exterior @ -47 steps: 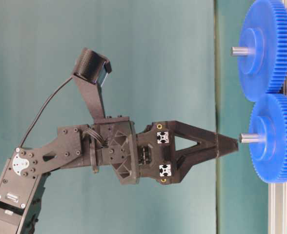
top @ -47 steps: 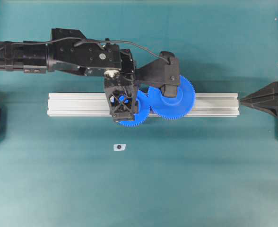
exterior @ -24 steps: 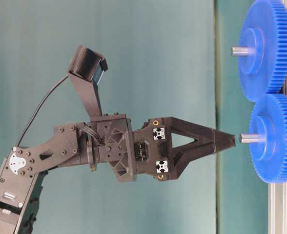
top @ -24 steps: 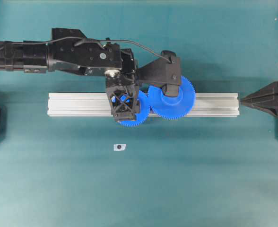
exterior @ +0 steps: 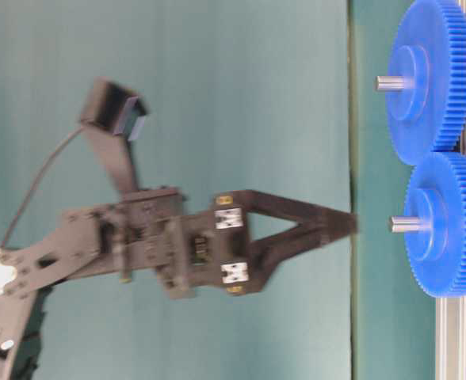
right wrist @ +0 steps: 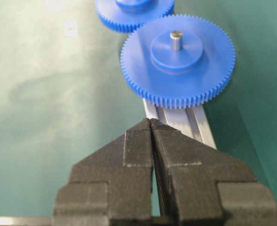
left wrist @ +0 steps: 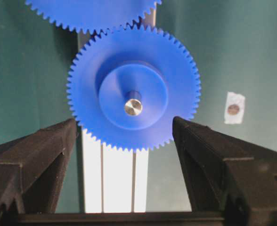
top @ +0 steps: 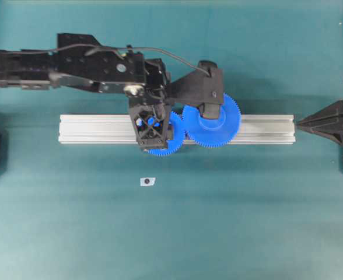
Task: Find the location of the shaft and insert the small gear.
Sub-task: 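Open the left gripper and pull back off the gear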
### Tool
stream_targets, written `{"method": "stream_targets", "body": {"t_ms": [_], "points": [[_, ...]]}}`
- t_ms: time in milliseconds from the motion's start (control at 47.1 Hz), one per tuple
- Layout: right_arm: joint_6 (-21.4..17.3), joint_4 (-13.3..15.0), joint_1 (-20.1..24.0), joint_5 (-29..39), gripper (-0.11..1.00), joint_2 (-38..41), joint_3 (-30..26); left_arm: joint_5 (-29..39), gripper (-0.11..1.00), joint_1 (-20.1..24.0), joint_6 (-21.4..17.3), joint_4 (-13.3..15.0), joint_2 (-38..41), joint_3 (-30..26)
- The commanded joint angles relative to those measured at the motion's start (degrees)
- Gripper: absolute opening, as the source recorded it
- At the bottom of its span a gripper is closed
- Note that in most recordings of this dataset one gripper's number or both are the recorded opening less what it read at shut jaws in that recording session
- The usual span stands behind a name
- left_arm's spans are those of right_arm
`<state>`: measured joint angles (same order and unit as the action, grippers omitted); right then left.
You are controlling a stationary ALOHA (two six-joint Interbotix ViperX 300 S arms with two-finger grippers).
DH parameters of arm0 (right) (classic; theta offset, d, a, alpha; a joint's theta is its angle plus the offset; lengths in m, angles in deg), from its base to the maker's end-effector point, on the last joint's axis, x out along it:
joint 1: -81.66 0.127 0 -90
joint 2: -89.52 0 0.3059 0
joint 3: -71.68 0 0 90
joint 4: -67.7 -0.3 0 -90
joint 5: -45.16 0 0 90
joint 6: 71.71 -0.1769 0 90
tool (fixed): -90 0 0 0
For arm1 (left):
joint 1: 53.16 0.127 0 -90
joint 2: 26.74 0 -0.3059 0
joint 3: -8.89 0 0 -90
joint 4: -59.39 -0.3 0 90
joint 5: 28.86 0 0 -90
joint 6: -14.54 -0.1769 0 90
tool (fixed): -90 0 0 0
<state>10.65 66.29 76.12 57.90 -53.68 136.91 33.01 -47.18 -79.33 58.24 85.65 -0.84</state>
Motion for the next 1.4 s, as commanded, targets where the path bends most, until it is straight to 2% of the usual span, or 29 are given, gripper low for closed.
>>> {"method": "stream_targets", "body": {"t_ms": [0, 425, 701, 1020, 1381], "points": [[-0.53, 0.00, -0.18, -0.62, 0.03, 0.35, -0.70, -0.44, 0.79, -0.26, 0.18, -0.35, -2.64, -0.70], [-0.62, 0.00, -0.18, -0.70, 0.03, 0.35, -0.79, -0.70, 0.79, -1.14, 0.44, -0.35, -5.19, -0.88], [-0.62, 0.00, -0.18, -0.79, 0.03, 0.35, -0.79, -0.79, 0.79, -1.49, 2.11, -0.18, -8.09, 0.35], [-0.62, 0.00, -0.18, -0.88, 0.03, 0.44, -0.70, -3.78, 0.79, -2.11, 3.52, -0.35, -11.87, 3.78], [-0.70, 0.00, -0.18, -1.49, 0.03, 0.35, -0.70, -6.06, 0.79, -2.11, 3.25, -0.35, -12.83, 4.04]]}}
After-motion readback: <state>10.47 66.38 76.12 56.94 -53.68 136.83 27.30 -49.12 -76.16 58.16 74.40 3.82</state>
